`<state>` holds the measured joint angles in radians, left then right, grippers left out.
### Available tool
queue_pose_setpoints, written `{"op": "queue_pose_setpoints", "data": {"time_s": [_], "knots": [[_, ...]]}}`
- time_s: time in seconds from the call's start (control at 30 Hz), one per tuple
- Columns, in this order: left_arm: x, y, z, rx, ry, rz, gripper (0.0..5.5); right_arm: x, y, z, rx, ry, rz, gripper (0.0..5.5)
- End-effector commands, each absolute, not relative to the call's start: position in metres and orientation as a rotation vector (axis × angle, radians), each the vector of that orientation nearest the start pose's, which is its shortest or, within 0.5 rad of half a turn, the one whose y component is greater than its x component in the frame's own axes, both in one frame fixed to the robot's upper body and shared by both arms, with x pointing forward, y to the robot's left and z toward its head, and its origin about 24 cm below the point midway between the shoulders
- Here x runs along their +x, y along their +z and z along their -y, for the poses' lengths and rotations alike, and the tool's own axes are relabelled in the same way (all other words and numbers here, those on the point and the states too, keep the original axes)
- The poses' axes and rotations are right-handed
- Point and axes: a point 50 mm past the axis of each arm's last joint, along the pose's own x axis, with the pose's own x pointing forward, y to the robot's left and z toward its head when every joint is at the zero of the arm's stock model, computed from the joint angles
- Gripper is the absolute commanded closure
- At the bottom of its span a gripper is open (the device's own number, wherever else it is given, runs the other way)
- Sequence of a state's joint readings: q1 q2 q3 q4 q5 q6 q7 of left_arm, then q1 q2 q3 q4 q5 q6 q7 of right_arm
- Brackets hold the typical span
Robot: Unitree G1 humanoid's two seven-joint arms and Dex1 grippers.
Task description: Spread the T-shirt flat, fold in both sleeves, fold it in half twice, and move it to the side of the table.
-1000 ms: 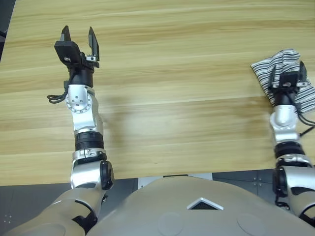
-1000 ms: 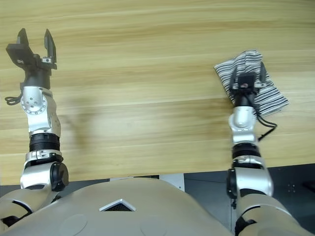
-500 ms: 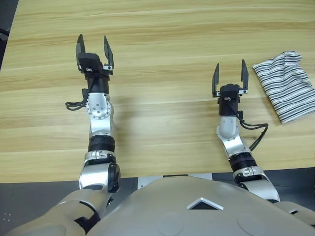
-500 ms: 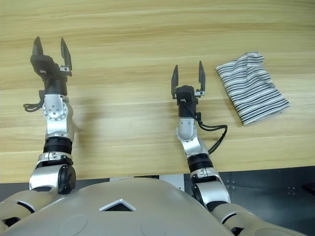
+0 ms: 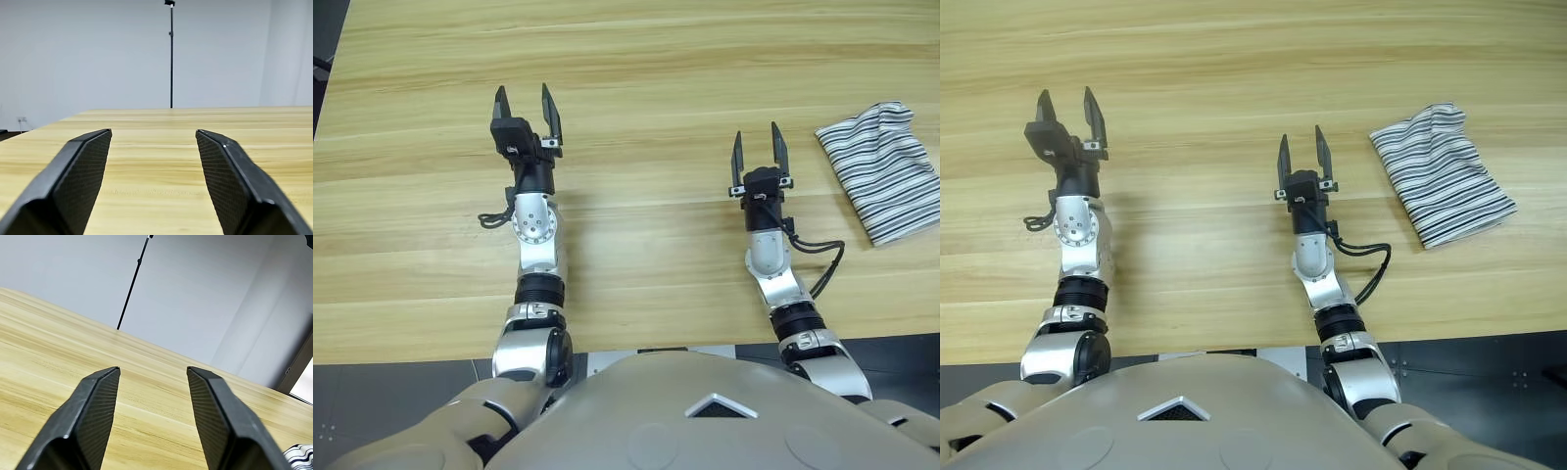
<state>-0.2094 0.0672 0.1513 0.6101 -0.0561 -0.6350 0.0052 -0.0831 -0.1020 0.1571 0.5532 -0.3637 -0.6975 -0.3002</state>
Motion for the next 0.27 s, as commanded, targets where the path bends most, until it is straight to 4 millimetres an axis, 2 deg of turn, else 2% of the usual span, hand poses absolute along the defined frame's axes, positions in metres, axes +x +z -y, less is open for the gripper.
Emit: {"op": "queue_pose_setpoints", "data": {"time_s": [0.03,0.17,0.27], "knots": [[0.270,0.017,-0.170,-0.039,0.067,0.231,2.30,0.234,-0.002,0.140,-0.364,0.081,0.272,2.99],[0.260,0.017,-0.165,0.109,0.103,0.276,2.30,0.225,0.003,0.144,-0.363,0.079,0.279,2.99],[0.251,0.015,-0.162,0.155,0.110,0.287,2.30,0.220,0.011,0.141,-0.349,0.087,0.291,2.99]]}}
